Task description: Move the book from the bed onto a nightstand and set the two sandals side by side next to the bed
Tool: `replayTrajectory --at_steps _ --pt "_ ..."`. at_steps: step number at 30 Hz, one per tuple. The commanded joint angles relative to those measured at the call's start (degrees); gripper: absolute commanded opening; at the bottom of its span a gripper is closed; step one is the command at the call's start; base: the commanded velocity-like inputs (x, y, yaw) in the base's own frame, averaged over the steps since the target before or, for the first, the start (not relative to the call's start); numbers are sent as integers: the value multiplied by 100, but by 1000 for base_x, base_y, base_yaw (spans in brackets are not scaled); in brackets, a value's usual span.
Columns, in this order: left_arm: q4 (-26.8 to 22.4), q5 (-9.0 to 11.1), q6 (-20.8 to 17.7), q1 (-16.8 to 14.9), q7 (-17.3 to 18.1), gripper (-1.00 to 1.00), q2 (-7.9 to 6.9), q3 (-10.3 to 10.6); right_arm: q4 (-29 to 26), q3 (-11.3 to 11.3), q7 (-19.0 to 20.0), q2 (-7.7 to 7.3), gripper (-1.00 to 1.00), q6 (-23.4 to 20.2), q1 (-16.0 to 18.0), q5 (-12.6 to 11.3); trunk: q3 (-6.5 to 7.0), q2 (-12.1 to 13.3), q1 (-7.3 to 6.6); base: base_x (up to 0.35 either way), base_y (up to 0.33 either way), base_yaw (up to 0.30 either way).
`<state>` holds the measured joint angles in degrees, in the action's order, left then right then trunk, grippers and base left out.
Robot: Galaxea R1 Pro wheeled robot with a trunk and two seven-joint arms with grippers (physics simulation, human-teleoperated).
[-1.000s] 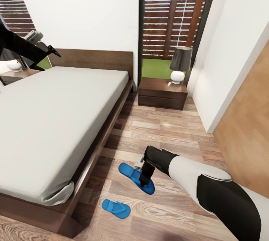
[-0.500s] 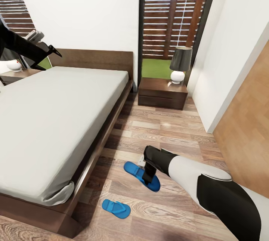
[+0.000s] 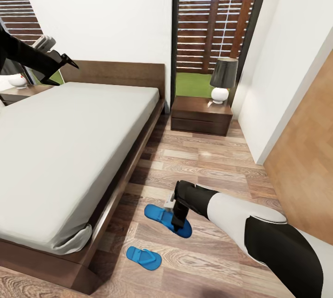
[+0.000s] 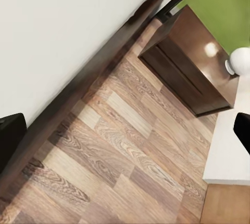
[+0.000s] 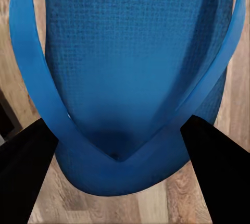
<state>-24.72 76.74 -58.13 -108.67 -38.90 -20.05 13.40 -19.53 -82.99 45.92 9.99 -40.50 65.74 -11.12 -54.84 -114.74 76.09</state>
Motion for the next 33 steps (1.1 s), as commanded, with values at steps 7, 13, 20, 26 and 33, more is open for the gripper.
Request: replayTrajectory --at_steps 7,13,20,26,33 --pt "-7 60 -6 -5 -31 100 0 40 -5 -42 161 1 -100 87 9 -31 -27 -2 -1 0 0 0" --pt "-7 60 -6 -5 -30 100 18 40 -2 -42 171 1 -100 96 9 -31 -79 -2 -1 0 0 0" --pt "-7 60 -6 -5 -35 100 23 40 -1 -42 169 1 -100 103 9 -30 -263 -283 153 0 0 0" --pt "-4 60 2 -5 -38 100 23 40 -1 -42 172 1 -100 104 9 -30 -381 -524 285 0 0 0" --pt "-7 60 -4 -5 -39 100 27 40 1 -50 164 1 -100 104 9 -30 -508 -805 439 0 0 0"
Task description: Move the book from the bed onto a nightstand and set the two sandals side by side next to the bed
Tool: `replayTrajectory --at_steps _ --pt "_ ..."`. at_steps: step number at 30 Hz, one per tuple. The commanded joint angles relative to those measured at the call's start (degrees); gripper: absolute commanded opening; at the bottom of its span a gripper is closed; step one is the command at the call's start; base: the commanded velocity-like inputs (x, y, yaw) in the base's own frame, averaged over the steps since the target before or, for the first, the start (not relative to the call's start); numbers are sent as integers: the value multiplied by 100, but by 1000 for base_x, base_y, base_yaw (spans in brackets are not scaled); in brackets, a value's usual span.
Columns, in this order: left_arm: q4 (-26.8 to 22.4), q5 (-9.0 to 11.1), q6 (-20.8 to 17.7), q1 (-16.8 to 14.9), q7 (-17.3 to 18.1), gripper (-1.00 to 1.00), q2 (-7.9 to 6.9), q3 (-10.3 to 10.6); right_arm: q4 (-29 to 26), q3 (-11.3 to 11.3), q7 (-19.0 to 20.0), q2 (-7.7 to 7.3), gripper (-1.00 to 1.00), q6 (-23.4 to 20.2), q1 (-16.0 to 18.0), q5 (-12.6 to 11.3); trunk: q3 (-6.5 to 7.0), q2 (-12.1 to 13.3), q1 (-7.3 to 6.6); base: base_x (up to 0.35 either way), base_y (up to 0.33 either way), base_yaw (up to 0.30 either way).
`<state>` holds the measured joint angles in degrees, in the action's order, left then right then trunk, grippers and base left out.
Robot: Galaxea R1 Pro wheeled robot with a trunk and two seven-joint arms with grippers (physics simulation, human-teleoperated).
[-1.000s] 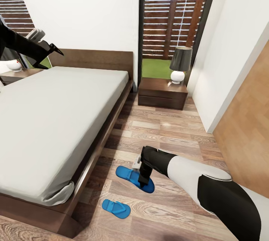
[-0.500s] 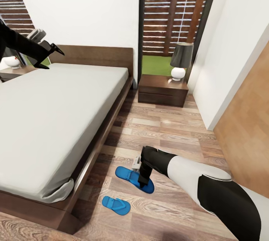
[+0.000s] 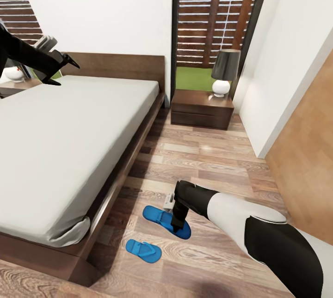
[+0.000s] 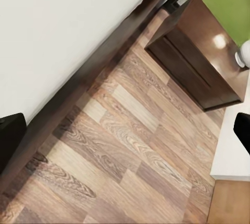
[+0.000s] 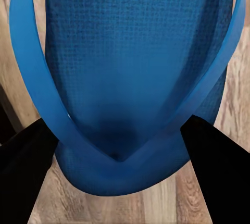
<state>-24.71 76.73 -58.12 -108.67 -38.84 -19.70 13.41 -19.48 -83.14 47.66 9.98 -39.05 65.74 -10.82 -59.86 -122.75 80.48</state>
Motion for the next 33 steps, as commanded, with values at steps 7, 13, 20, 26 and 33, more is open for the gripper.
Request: replayTrajectory --at_steps 7,13,20,26,33 --pt "-8 62 1 -5 -44 100 10 39 -4 -46 -11 1 -100 -41 9 -61 -131 -285 153 0 0 0" --pt "-9 61 0 -5 -44 100 18 35 -4 -59 -11 1 -100 -31 9 -56 -239 -525 285 0 0 0" --pt "58 63 -5 -10 -56 100 18 8 0 -230 -15 1 -100 144 9 -52 -365 -806 439 0 0 0" --pt "474 69 -6 -38 -50 100 139 4 12 -404 -26 1 -100 181 9 -52 -472 -1047 571 0 0 0" --pt "587 70 -6 -48 -45 100 258 4 21 -540 -28 1 -100 187 9 -52 -598 -1327 724 0 0 0"
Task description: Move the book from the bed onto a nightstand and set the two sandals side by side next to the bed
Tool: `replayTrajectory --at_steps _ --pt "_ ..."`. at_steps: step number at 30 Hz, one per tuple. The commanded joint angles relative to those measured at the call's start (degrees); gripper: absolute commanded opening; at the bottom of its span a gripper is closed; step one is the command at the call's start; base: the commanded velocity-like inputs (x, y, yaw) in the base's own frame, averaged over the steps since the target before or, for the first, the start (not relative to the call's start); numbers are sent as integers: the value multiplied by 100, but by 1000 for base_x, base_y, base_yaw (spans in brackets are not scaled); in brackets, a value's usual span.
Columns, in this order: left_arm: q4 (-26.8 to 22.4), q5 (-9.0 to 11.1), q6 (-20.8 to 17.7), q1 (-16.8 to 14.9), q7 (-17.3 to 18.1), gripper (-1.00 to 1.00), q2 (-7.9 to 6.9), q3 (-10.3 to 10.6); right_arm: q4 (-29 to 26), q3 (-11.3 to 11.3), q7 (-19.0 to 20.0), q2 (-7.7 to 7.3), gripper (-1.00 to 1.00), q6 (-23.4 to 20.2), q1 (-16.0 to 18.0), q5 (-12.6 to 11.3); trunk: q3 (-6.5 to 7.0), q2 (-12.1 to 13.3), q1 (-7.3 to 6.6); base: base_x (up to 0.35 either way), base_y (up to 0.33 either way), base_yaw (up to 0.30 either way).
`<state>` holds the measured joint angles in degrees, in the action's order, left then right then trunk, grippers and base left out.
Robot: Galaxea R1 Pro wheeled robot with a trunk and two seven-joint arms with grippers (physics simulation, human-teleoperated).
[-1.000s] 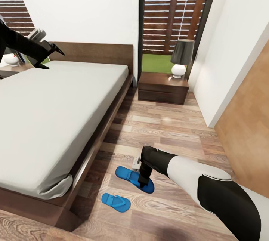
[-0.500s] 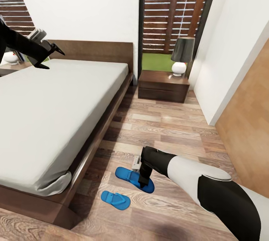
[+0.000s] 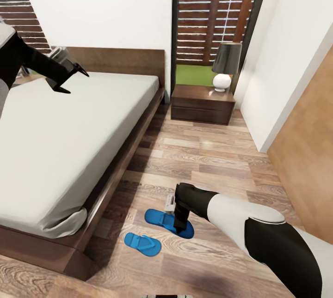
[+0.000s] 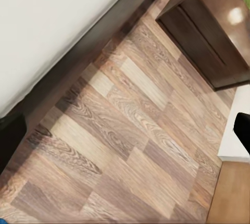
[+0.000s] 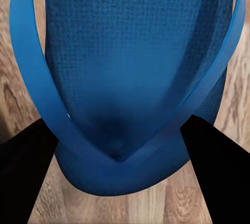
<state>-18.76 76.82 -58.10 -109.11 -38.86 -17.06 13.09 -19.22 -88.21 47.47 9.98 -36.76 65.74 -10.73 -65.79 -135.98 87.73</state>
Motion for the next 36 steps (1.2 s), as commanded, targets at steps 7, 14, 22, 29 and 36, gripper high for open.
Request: replayTrajectory --at_steps 7,14,22,29,36 --pt "3 54 -22 -5 -43 100 8 43 3 -54 -10 1 -100 -42 9 -61 -131 -285 153 0 0 0" --pt "4 52 -35 -5 -35 100 17 53 6 -48 -28 1 -100 139 9 -66 -257 -565 307 0 0 0" --pt "4 56 -35 -5 -32 100 35 54 12 -49 -39 1 -100 185 9 -62 -417 -731 405 0 0 0" --pt "-3 60 -35 -4 -34 100 43 54 15 -52 -44 1 -100 194 9 -63 -572 -741 423 0 0 0" --pt "-4 61 -35 2 -30 100 44 54 15 -50 -52 1 -100 196 9 -68 -727 -750 441 0 0 0"
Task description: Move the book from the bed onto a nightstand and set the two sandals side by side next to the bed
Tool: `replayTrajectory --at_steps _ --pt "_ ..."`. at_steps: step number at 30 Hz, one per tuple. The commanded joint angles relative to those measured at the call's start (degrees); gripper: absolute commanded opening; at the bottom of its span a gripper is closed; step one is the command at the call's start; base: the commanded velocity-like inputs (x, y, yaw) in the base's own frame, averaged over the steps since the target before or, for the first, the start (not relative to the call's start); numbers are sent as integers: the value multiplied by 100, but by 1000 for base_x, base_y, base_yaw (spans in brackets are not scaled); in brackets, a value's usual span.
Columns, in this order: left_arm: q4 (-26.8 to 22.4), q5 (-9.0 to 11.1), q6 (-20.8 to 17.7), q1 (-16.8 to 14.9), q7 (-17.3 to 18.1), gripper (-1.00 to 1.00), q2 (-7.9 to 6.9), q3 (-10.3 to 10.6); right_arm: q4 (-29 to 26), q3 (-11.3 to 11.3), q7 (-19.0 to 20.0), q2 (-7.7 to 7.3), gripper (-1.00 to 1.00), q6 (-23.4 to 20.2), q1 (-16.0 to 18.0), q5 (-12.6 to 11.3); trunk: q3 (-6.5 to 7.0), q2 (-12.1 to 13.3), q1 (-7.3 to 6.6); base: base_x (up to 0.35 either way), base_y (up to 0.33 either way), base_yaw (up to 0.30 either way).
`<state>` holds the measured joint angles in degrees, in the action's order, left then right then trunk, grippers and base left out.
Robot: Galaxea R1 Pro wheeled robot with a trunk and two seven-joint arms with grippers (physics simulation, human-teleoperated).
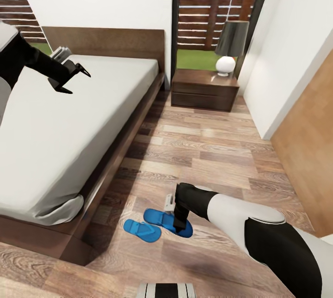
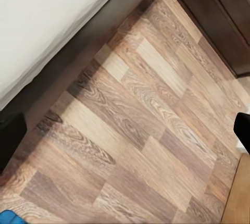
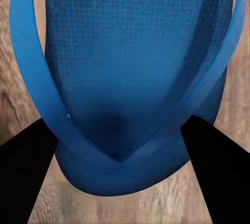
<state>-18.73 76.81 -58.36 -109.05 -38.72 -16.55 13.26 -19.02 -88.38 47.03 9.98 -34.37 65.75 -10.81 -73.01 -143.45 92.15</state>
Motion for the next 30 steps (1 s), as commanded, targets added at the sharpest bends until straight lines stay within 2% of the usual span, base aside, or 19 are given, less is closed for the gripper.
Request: replayTrajectory --at_steps 1,13,20,30 --pt "-8 63 -8 -3 -44 100 -5 36 -5 -32 -9 1 -100 -43 8 -60 -27 -4 1 0 0 0" --pt "-72 63 -8 8 -40 100 -4 36 -5 -31 -10 1 -100 -43 8 -61 -50 -5 3 1 2 0" --pt "-149 63 -8 15 -39 100 -8 36 -4 -30 -17 1 -100 -35 8 -61 -50 -5 3 86 191 0" --pt "-157 68 -8 15 -39 100 -12 36 -4 -30 -21 1 -100 -34 8 -69 -50 -5 3 33 60 0"
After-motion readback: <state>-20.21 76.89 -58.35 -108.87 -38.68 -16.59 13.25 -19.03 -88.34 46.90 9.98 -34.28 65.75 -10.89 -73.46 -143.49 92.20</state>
